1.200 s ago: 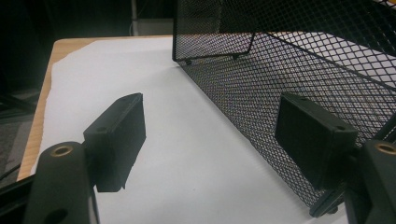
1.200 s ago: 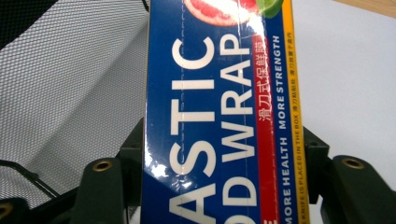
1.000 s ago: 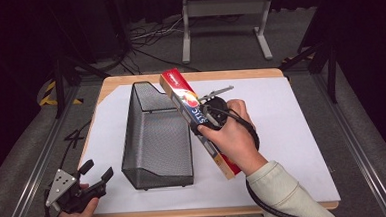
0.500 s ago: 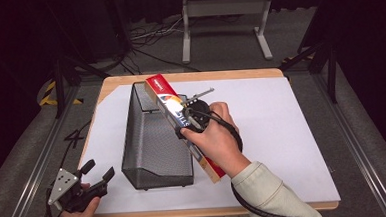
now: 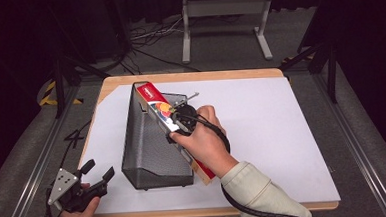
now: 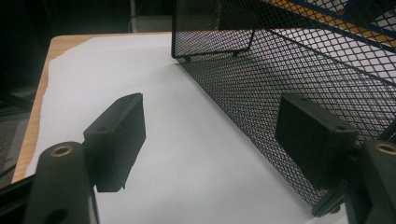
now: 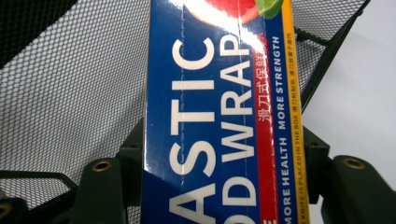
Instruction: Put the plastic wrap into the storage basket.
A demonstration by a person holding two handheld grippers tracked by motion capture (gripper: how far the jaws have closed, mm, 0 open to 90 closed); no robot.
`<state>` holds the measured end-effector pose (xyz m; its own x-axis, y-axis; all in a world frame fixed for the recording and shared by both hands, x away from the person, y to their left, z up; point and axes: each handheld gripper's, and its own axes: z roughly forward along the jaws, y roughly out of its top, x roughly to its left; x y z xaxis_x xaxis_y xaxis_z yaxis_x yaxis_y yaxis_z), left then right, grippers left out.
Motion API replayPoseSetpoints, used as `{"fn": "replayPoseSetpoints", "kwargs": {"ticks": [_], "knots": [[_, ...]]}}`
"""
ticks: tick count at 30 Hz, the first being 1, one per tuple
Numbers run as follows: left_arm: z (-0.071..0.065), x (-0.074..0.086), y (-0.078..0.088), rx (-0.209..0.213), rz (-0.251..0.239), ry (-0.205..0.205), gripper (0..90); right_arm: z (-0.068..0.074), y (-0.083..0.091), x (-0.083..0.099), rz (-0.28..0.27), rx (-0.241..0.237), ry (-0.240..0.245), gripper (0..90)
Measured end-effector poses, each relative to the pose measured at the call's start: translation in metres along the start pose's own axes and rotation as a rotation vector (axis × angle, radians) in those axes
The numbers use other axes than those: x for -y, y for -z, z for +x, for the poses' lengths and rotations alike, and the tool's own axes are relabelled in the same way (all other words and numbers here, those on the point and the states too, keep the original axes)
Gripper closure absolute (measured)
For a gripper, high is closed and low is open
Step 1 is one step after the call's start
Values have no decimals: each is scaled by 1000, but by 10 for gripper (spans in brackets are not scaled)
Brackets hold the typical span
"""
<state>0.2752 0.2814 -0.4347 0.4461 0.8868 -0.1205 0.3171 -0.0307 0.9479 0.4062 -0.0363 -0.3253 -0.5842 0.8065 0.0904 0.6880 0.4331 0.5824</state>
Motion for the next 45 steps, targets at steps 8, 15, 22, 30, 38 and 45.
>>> {"fn": "replayPoseSetpoints", "kwargs": {"ticks": [8, 15, 22, 30, 38, 45], "knots": [[-5, 1, -6, 10, 20, -23, 252, 4, -14, -1, 43, -1, -16, 399], [-3, 1, -5, 11, 19, -17, 251, 8, -23, -6, 99, 20, -32, 397], [-3, 1, -6, 10, 22, -20, 250, 10, -29, -11, 138, 43, -57, 395], [-3, 1, -5, 14, 18, -20, 250, 14, -37, -21, 192, 48, -95, 392], [-3, 1, -5, 13, 15, -20, 250, 14, -44, -25, 218, 60, -107, 391], [-3, 1, -5, 12, 19, -19, 250, 13, -43, -25, 217, 63, -100, 389]]}}
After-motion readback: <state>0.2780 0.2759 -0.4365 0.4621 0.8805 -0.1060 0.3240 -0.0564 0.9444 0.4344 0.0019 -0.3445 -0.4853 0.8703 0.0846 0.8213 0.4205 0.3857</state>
